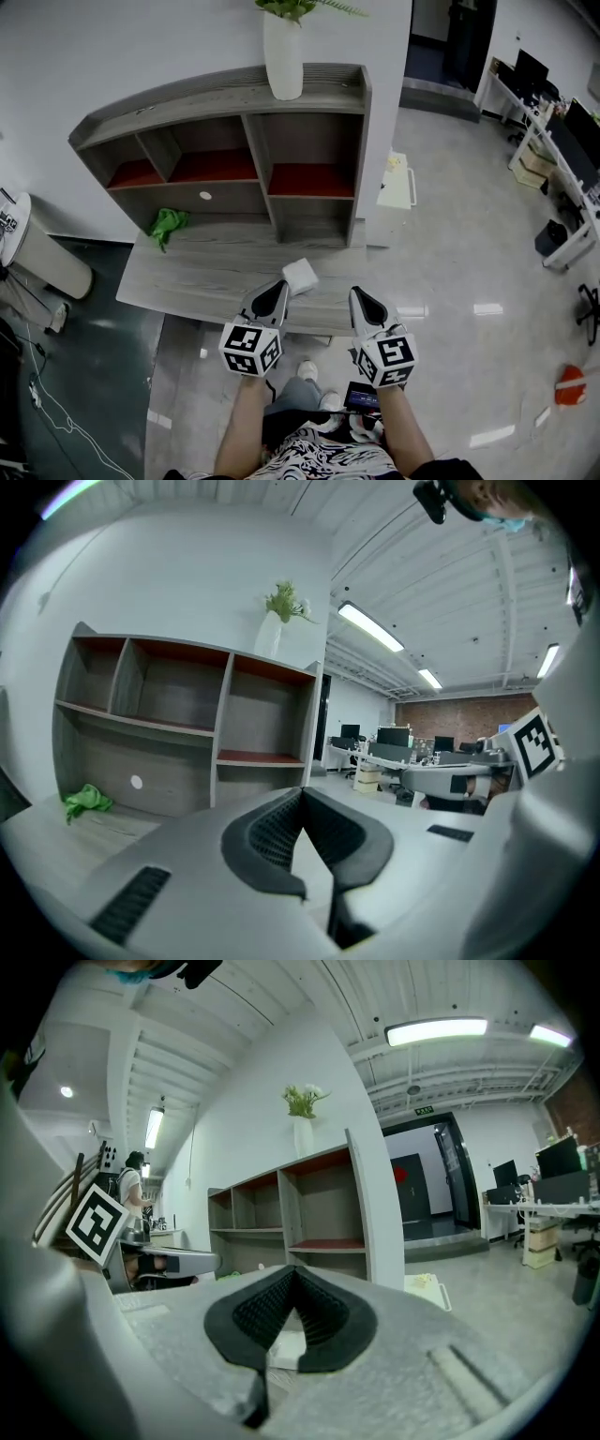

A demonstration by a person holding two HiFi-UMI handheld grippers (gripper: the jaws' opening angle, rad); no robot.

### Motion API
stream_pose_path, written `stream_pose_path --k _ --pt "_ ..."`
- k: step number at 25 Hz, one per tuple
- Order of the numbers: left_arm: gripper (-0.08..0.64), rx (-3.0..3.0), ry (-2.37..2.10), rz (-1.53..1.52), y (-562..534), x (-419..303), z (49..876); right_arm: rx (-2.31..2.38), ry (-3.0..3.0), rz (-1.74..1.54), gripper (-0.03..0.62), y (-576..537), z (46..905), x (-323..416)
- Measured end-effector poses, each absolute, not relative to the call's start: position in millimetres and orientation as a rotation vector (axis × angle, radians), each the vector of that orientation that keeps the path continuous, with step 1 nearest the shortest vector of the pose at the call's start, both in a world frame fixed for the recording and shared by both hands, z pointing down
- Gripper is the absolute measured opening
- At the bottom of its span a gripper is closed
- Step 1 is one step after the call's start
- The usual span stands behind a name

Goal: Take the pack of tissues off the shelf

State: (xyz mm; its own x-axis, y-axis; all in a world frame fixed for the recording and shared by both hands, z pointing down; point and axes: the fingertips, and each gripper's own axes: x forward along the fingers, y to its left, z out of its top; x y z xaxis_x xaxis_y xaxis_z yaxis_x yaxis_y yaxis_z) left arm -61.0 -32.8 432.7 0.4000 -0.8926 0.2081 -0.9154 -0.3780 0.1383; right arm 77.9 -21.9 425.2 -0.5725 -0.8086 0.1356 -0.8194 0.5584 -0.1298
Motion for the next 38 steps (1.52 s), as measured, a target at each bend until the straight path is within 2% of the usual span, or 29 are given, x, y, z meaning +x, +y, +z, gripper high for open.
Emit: stream_pose_path --k 12,38 --pt "0.008 2.49 -1.593 0.102 -27.0 -53.1 405.8 1.438 -2.727 0.234 0.003 -11.9 418.4 80.2" --pt "0.008 2.474 -1.588 0.074 -22.7 -57.0 413.1 1.411 -2.718 0.177 0.003 -11.0 417.3 82.8"
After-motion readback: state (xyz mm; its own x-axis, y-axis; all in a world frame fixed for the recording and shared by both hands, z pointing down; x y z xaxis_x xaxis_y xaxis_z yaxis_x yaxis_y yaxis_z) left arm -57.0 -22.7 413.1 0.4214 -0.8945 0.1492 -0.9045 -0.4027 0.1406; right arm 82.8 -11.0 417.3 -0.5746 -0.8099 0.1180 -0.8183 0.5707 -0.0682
